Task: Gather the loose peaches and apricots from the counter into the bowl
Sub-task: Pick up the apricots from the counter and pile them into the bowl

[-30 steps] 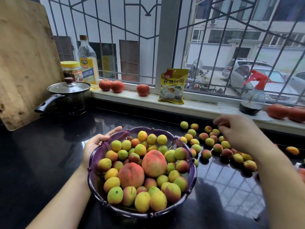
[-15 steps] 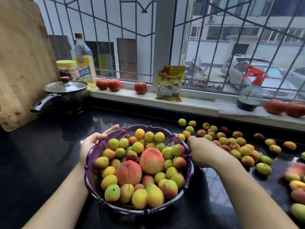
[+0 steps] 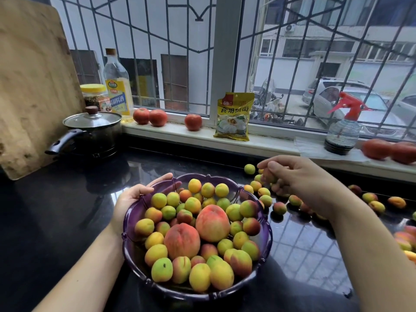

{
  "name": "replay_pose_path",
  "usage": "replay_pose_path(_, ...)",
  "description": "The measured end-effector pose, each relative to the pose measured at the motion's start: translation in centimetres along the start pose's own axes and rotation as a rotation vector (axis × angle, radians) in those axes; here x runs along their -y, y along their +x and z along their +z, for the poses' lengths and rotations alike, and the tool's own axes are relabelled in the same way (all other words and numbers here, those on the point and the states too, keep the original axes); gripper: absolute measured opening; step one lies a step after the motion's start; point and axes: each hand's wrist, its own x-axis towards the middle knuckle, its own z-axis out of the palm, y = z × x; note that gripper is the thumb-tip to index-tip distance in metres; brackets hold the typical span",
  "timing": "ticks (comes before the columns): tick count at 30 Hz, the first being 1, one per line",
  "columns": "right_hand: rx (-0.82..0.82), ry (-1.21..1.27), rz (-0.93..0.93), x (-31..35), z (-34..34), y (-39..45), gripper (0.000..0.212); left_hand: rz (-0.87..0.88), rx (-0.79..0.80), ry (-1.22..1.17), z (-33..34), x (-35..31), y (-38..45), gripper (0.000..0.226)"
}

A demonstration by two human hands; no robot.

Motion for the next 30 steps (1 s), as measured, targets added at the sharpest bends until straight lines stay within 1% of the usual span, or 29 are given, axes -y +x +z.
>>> replay_pose_path(2,0.061,0.098,-0.003,0.6,0.4,-0.2,0.02,-0.053,0.093,0.031,1.2,0.1,-0.5,0.063)
replay_pose_path(4,0.153,0.205,0.012,0.8,0.6,-0.5,0.017,-0.051,0.105,0.08,2.0,0.3,-0.7,0.088)
replay_pose_path(5,0.195,0.249,0.027,0.7,0.6,-0.5,0.022,-0.058,0.107,0.094,1.9,0.3,-0.5,0.095)
replay_pose_path(7,0.255,0.306,0.042,0.4,0.6,-0.5,0.028,-0.054,0.116,0.111,1.7,0.2,-0.2,0.096)
replay_pose_path(9,0.266,0.303,0.022,0.5,0.8,-0.6,0.021,-0.069,0.11,0.119,1.8,0.2,-0.3,0.09)
replay_pose_path(11,0.23,0.157,-0.026,0.9,1.2,-0.9,0.016,-0.075,0.112,0.147,1.7,0.1,-0.2,0.084)
replay_pose_path(15,0.114,-0.282,-0.118,1.8,2.4,-1.0,0.02,-0.099,0.144,0.16,1.8,0.1,-0.3,0.091)
replay_pose_path(19,0.028,-0.742,-0.145,2.4,4.6,-0.9,0.033,-0.113,0.137,0.14,2.0,0.2,-0.2,0.091)
replay_pose_path(21,-0.008,-0.926,-0.115,2.5,5.6,-0.9,0.031,-0.123,0.137,0.131,2.1,0.2,-0.2,0.096)
replay_pose_path(23,-0.039,-1.009,-0.093,2.4,6.5,-1.1,0.026,-0.119,0.138,0.133,2.2,0.2,-0.2,0.102)
replay_pose_path(25,-0.043,-1.054,-0.094,2.1,7.2,-1.3,0.025,-0.114,0.146,0.139,2.2,0.3,-0.2,0.103)
replay_pose_path(28,-0.067,-1.076,-0.11,1.7,7.8,-1.4,0.023,-0.111,0.156,0.144,2.0,0.3,-0.2,0.101)
replay_pose_path(30,-0.097,-1.076,-0.127,1.6,7.9,-1.3,0.022,-0.112,0.158,0.144,1.9,0.4,-0.2,0.104)
